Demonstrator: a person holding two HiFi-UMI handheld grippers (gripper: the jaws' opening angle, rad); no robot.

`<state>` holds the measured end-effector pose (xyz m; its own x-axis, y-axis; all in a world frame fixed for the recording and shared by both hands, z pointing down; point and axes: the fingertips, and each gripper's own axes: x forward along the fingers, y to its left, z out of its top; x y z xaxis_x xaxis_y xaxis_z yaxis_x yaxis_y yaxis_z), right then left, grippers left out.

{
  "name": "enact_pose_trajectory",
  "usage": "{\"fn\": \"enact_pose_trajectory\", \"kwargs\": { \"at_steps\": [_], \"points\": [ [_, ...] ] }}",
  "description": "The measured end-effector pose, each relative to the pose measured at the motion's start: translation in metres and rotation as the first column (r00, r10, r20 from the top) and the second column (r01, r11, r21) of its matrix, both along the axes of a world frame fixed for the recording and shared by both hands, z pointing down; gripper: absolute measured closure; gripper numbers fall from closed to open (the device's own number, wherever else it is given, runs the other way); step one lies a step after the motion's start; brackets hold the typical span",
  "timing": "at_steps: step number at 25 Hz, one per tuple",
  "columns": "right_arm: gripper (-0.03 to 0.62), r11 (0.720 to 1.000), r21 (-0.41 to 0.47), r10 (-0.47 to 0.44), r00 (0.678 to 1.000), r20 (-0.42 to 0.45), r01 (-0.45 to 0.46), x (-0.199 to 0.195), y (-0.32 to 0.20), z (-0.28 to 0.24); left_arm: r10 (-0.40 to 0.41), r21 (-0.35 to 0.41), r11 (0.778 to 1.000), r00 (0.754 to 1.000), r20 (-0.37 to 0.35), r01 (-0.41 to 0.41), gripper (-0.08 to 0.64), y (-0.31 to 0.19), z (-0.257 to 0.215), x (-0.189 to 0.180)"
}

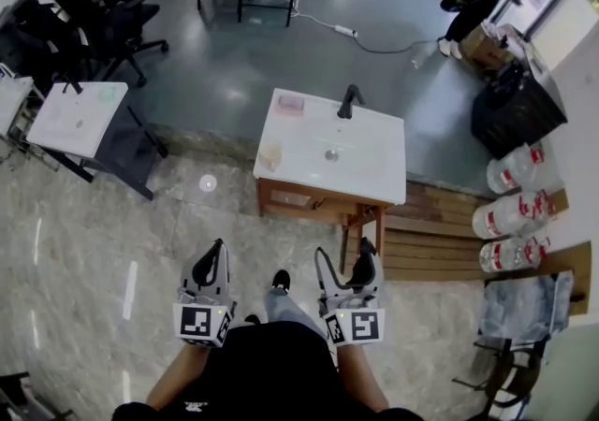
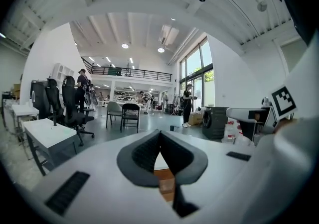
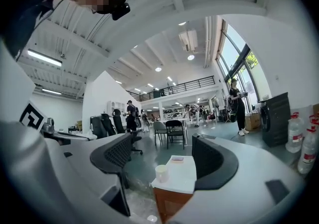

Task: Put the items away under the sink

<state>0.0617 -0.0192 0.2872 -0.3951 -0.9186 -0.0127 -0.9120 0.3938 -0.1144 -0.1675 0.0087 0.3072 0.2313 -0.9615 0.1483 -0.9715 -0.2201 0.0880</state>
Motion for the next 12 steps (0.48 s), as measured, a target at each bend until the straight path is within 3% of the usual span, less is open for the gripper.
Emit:
{"fn": "enact_pose_trajectory", "kwargs": {
  "at_steps": [7, 12],
  "points": [
    [0.213, 0.994, -0.053, -0.098, 0.995, -0.018, 0.097, -0.015, -0.057, 0.032, -0.058, -0.042, 0.997, 0.998, 0.017, 0.059, 0.554, -0.050, 0.020, 0.000],
    [0.230, 0.985, -0.111, -0.134, 0.991, -0.010, 0.132, -0.040, -0.087, 0.066, -0.025, -0.063, 0.998, 1.000, 0.006, 0.025, 0.554, -0.081, 0.051, -0.007]
  ]
}}
